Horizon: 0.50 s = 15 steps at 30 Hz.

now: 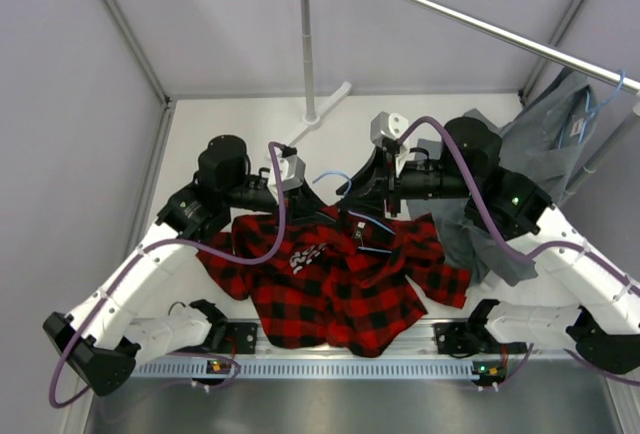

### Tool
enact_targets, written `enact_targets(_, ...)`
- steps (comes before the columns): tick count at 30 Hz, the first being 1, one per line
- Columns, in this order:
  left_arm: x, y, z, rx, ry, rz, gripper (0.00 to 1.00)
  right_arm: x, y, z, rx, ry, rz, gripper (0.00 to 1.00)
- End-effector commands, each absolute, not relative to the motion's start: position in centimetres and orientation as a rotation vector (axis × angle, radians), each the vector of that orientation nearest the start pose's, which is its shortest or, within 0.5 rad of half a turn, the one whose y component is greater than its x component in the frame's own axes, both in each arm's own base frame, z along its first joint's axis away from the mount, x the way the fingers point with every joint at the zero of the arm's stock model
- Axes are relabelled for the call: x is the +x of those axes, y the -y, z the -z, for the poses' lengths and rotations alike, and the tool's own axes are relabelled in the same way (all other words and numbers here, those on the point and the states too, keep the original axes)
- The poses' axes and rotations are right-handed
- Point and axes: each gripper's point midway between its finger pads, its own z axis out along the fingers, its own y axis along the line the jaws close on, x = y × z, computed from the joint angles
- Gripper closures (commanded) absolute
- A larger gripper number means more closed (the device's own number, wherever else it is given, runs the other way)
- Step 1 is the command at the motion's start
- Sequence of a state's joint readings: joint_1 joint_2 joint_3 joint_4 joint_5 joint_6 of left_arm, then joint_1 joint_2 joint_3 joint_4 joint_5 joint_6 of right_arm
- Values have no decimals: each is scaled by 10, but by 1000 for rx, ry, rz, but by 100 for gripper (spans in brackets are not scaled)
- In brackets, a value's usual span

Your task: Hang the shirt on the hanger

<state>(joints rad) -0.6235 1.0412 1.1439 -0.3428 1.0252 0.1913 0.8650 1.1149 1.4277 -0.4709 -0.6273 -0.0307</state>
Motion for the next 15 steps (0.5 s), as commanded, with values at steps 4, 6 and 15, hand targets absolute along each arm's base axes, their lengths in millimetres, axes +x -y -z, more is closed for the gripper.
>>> enact_targets(4, 133, 283, -362, 1411, -1104, 1225, 100, 136, -320, -425, -1189, -1288, -1218, 76)
enact_targets(6, 133, 283, -363, 1411, -1103, 1224, 100, 136, -322, -423, -1190, -1293, -1225, 81)
enact_targets(15, 135, 281, -367, 1392, -1103, 1193, 100, 131, -325, -422, -1196, -1249, -1277, 100)
